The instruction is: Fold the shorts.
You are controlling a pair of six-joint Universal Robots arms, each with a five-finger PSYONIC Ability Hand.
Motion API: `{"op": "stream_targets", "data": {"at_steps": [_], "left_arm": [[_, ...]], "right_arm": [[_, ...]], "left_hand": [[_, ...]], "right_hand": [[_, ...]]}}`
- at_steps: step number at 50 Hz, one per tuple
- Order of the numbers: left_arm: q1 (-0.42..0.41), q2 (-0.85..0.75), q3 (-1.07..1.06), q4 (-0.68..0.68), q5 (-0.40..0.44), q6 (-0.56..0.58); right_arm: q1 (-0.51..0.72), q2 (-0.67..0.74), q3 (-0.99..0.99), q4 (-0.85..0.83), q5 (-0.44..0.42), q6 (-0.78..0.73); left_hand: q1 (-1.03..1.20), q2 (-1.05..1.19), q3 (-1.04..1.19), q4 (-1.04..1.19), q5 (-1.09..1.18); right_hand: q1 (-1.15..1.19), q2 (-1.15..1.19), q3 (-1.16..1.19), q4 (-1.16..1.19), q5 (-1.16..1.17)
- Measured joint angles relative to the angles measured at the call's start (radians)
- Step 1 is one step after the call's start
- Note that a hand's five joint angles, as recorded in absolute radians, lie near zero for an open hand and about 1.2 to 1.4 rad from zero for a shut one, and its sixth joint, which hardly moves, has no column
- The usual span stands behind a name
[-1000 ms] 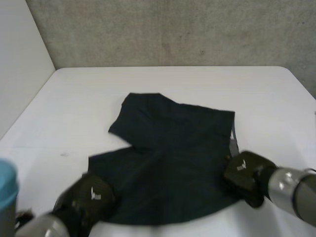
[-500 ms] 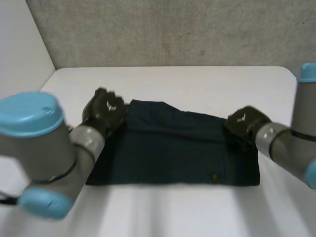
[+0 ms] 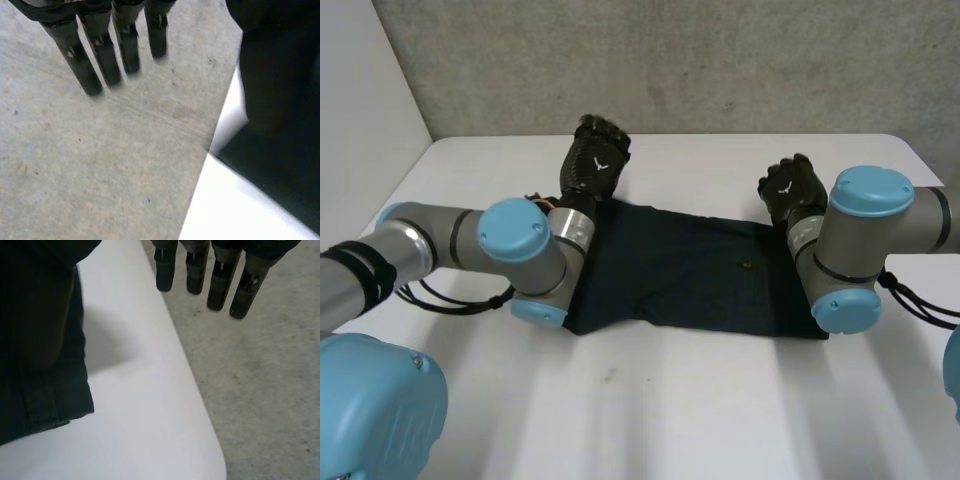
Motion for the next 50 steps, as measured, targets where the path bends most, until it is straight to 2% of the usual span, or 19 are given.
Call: {"op": "stream_targets", "data": {"at_steps": [1,4,5,7,10,11,13,18,23,27,31,34,36,39,41,42,50], "left_arm": [[-0.004,-0.002,-0.011,0.033,0.001,-0.001],[-0.012,0.004,-0.037,0.083,-0.001,-0.004],[-0.017,0.016,-0.063,0.115,-0.003,-0.006],[-0.024,0.079,-0.140,0.166,-0.016,-0.020],[-0.025,0.174,-0.239,0.189,-0.037,-0.065],[-0.025,0.174,-0.239,0.189,-0.037,-0.065],[-0.022,0.285,-0.350,0.179,-0.058,-0.154],[-0.019,0.453,-0.510,0.062,-0.075,-0.337],[-0.023,0.563,-0.611,-0.132,-0.079,-0.484],[-0.028,0.602,-0.662,-0.297,-0.076,-0.566],[-0.028,0.609,-0.699,-0.369,-0.073,-0.615],[-0.027,0.607,-0.713,-0.367,-0.075,-0.629],[-0.024,0.605,-0.729,-0.329,-0.084,-0.638],[-0.023,0.606,-0.741,-0.289,-0.098,-0.640],[-0.023,0.610,-0.749,-0.263,-0.112,-0.641],[-0.022,0.615,-0.755,-0.249,-0.120,-0.641],[-0.019,0.656,-0.781,-0.222,-0.146,-0.640]], "right_arm": [[-0.002,-0.011,0.012,-0.020,0.001,0.013],[-0.004,-0.038,0.033,-0.043,0.002,0.038],[-0.007,-0.076,0.059,-0.060,0.001,0.072],[-0.011,-0.200,0.132,-0.077,-0.002,0.178],[-0.012,-0.321,0.204,-0.050,-0.012,0.279],[-0.012,-0.321,0.204,-0.050,-0.012,0.279],[-0.014,-0.410,0.269,0.025,-0.038,0.348],[-0.036,-0.471,0.370,0.189,-0.108,0.399],[-0.076,-0.480,0.479,0.270,-0.170,0.426],[-0.108,-0.475,0.576,0.210,-0.197,0.438],[-0.134,-0.458,0.642,0.119,-0.206,0.441],[-0.142,-0.443,0.658,0.083,-0.207,0.439],[-0.149,-0.408,0.662,0.052,-0.204,0.435],[-0.151,-0.379,0.654,0.039,-0.202,0.431],[-0.153,-0.357,0.642,0.036,-0.200,0.428],[-0.156,-0.348,0.636,0.037,-0.199,0.427],[-0.210,-0.383,0.627,0.054,-0.198,0.382]], "left_hand": [[-0.072,-0.093,-0.111,-0.111,-0.098],[-0.072,-0.093,-0.111,-0.111,-0.098],[-0.098,-0.191,-0.210,-0.200,-0.178],[-0.098,-0.195,-0.211,-0.200,-0.178],[-0.098,-0.196,-0.211,-0.200,-0.178],[-0.098,-0.196,-0.211,-0.200,-0.178],[-0.098,-0.196,-0.211,-0.200,-0.178],[-0.098,-0.196,-0.211,-0.200,-0.178],[-0.098,-0.196,-0.211,-0.200,-0.178],[-0.098,-0.196,-0.211,-0.200,-0.178],[-0.098,-0.196,-0.211,-0.200,-0.178],[-0.098,-0.196,-0.211,-0.200,-0.178],[-0.098,-0.196,-0.211,-0.200,-0.178],[-0.098,-0.196,-0.211,-0.200,-0.178],[-0.098,-0.196,-0.211,-0.200,-0.178],[-0.098,-0.196,-0.211,-0.200,-0.178],[-0.098,-0.196,-0.211,-0.200,-0.178]], "right_hand": [[-0.016,-0.037,-0.041,-0.037,-0.034],[-0.023,-0.058,-0.076,-0.054,-0.048],[-0.023,-0.059,-0.078,-0.054,-0.048],[-0.023,-0.059,-0.078,-0.054,-0.048],[-0.023,-0.059,-0.078,-0.054,-0.048],[-0.023,-0.059,-0.078,-0.054,-0.048],[-0.023,-0.059,-0.078,-0.054,-0.048],[-0.023,-0.059,-0.078,-0.054,-0.048],[-0.022,-0.058,-0.076,-0.054,-0.047],[0.000,-0.009,-0.008,-0.017,-0.008],[0.086,0.077,0.084,0.082,0.074],[0.124,0.110,0.124,0.123,0.110],[0.272,0.289,0.291,0.288,0.269],[0.338,0.387,0.376,0.374,0.351],[0.569,0.772,0.762,0.763,0.689],[0.596,0.848,0.830,0.836,0.744],[0.607,0.881,0.887,0.903,0.779]]}}
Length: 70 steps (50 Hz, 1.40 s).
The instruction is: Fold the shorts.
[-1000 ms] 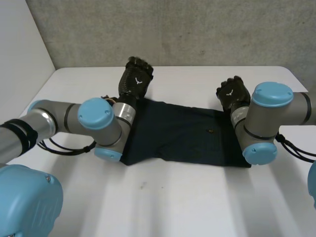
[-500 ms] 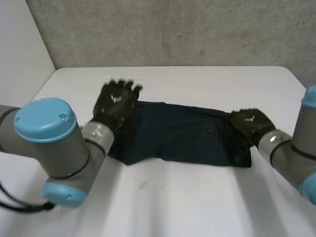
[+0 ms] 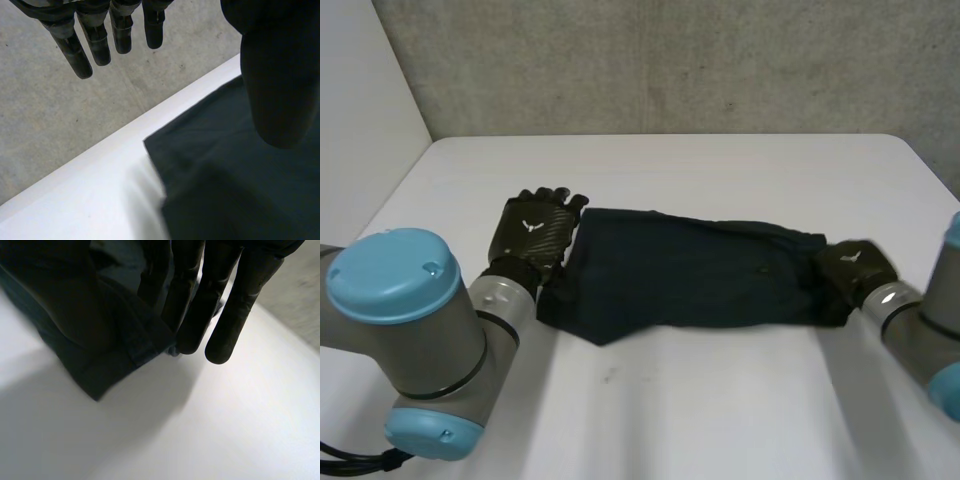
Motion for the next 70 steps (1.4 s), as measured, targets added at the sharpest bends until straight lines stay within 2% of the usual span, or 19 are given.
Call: {"op": "stream_targets", "data": {"at_steps": [4,7,12,13,14,22,24,28,29,32,33,36,37,41,44,46,52,58,70], "left_arm": [[0.001,0.029,-0.016,-0.001,0.000,0.000],[0.001,0.064,-0.031,-0.003,0.001,0.000],[0.001,0.081,-0.035,-0.003,0.002,0.000],[0.001,0.097,-0.038,-0.004,0.002,-0.001],[0.001,0.097,-0.038,-0.004,0.002,-0.001],[0.002,0.103,-0.038,-0.003,0.000,-0.001],[0.004,0.104,-0.037,-0.002,-0.001,-0.001],[0.005,0.105,-0.035,-0.002,-0.002,0.000],[0.006,0.108,-0.026,-0.003,-0.004,0.000],[0.007,0.109,-0.020,-0.005,-0.004,0.001],[0.009,0.111,-0.006,-0.008,-0.005,0.001],[0.010,0.111,0.020,-0.010,-0.004,0.002],[0.011,0.110,0.034,-0.011,-0.003,0.003],[0.011,0.100,0.086,-0.012,0.000,0.005],[0.009,0.086,0.123,-0.012,0.003,0.006],[-0.003,0.046,0.176,-0.015,0.005,0.006],[-0.067,-0.116,0.323,-0.055,0.024,0.005],[-0.131,-0.280,0.436,-0.139,0.078,0.004],[-0.149,-0.491,0.565,-0.289,0.074,0.012]], "right_arm": [[-0.026,-0.045,0.001,0.010,0.001,-0.047],[-0.082,-0.143,-0.009,0.047,0.005,-0.217],[-0.099,-0.172,-0.026,0.070,0.008,-0.324],[-0.081,-0.187,-0.073,0.094,0.010,-0.460],[-0.081,-0.187,-0.073,0.094,0.010,-0.460],[0.194,-0.111,-0.231,0.114,-0.042,-0.572],[0.334,-0.043,-0.278,0.134,-0.111,-0.585],[0.378,-0.016,-0.287,0.149,-0.145,-0.590],[0.459,0.052,-0.299,0.201,-0.242,-0.596],[0.478,0.078,-0.302,0.228,-0.283,-0.593],[0.490,0.098,-0.305,0.257,-0.324,-0.579],[0.488,0.106,-0.312,0.275,-0.350,-0.536],[0.479,0.104,-0.318,0.281,-0.360,-0.489],[0.423,0.060,-0.339,0.277,-0.374,-0.251],[0.404,0.039,-0.345,0.270,-0.375,-0.169],[0.339,-0.026,-0.354,0.219,-0.340,0.071],[0.244,-0.049,-0.374,0.162,-0.205,0.331],[0.216,0.033,-0.401,0.199,-0.110,0.336],[0.214,0.197,-0.423,0.251,-0.094,0.232]], "left_hand": [[0.000,0.000,0.000,0.000,0.000],[0.000,0.000,0.000,0.000,0.000],[0.000,0.000,0.000,0.000,0.000],[0.000,0.000,0.000,0.000,0.000],[0.000,0.000,0.000,0.000,0.000],[0.000,0.000,0.000,0.000,0.000],[0.000,0.000,0.000,0.000,0.000],[0.000,0.000,0.000,0.000,0.000],[0.000,0.000,0.000,0.000,0.000],[0.000,0.000,0.000,0.000,0.000],[0.000,0.000,0.000,0.000,0.000],[0.000,0.000,0.000,0.000,0.000],[0.000,0.000,0.000,0.000,0.000],[0.000,0.000,0.000,0.000,0.000],[0.000,0.000,0.000,0.000,0.000],[0.000,0.000,0.000,0.000,0.000],[0.000,0.000,0.000,0.000,0.000],[0.000,0.000,0.000,0.000,0.000],[0.004,0.003,0.002,0.002,0.002]], "right_hand": [[0.026,0.000,0.000,0.000,0.036],[0.033,0.000,0.000,0.001,0.047],[0.049,0.000,0.000,0.001,0.047],[0.053,0.000,0.000,0.001,0.047],[0.053,0.000,0.000,0.001,0.047],[0.067,0.000,0.018,0.001,0.063],[0.067,0.000,0.021,0.001,0.067],[0.067,0.000,0.021,0.001,0.068],[0.067,0.000,0.021,0.001,0.068],[0.039,-0.057,-0.045,-0.049,0.039],[-0.224,-0.401,-0.378,-0.406,-0.301],[-0.428,-0.644,-0.622,-0.630,-0.520],[-0.603,-0.885,-0.875,-0.896,-0.778],[-0.632,-0.941,-0.964,-0.959,-0.828],[-0.632,-0.941,-0.966,-0.959,-0.828],[-0.632,-0.941,-0.967,-0.959,-0.828],[-0.632,-0.941,-0.967,-0.959,-0.828],[-0.632,-0.941,-0.967,-0.959,-0.828],[-0.648,-0.941,-0.967,-0.959,-0.828]]}}
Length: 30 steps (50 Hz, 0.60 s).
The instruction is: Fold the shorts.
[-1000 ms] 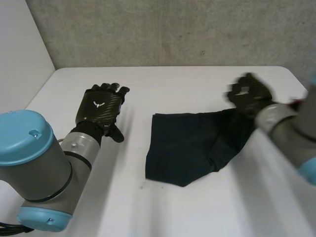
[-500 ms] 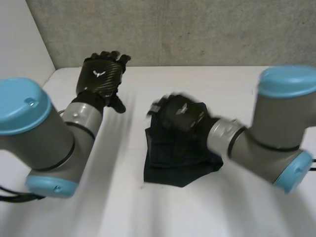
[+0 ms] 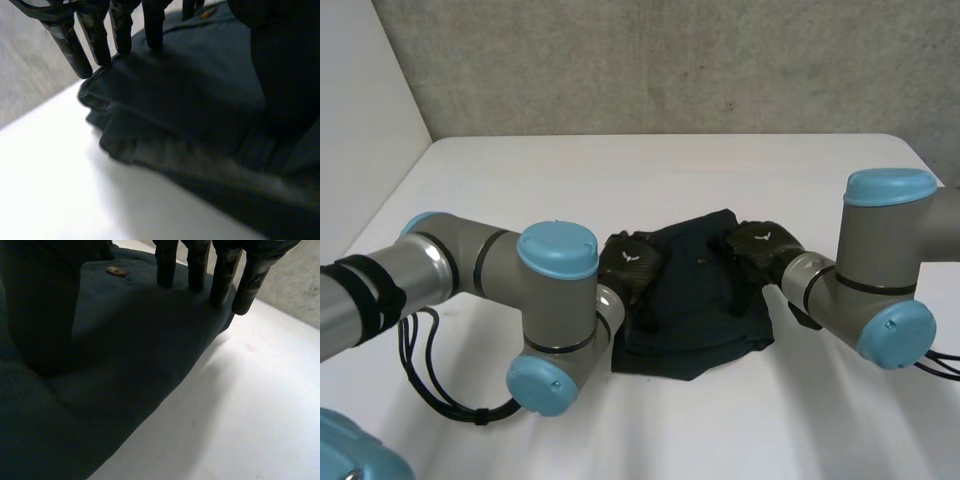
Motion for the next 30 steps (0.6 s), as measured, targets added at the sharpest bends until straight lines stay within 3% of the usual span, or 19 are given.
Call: {"op": "stream_targets", "data": {"at_steps": [12,14,18,22,30], "left_arm": [[0.004,0.010,0.008,-0.075,-0.075,0.053],[0.001,0.100,0.001,-0.077,-0.080,0.065],[0.003,0.155,-0.002,-0.076,-0.079,0.066],[0.047,0.373,-0.017,-0.085,-0.076,0.059],[0.225,0.643,-0.032,-0.255,-0.068,-0.029]], "right_arm": [[0.005,0.022,-0.045,0.034,0.002,-0.054],[0.009,-0.066,-0.058,0.065,0.004,-0.079],[0.009,-0.104,-0.060,0.070,0.009,-0.078],[0.005,-0.289,-0.090,0.069,0.099,-0.022],[-0.002,-0.442,-0.133,0.087,0.248,0.050]], "left_hand": [[0.006,0.000,0.000,0.000,-0.001],[0.003,-0.002,-0.002,-0.002,-0.002],[0.003,-0.002,-0.002,-0.002,-0.002],[0.003,-0.002,-0.002,-0.002,-0.004],[0.003,-0.002,-0.002,-0.002,-0.004]], "right_hand": [[-0.011,-0.010,-0.006,0.000,0.000],[-0.011,-0.010,-0.006,0.000,0.000],[-0.011,-0.010,-0.006,0.000,0.000],[-0.011,-0.010,-0.006,0.000,0.000],[-0.011,-0.010,-0.006,0.000,0.000]]}}
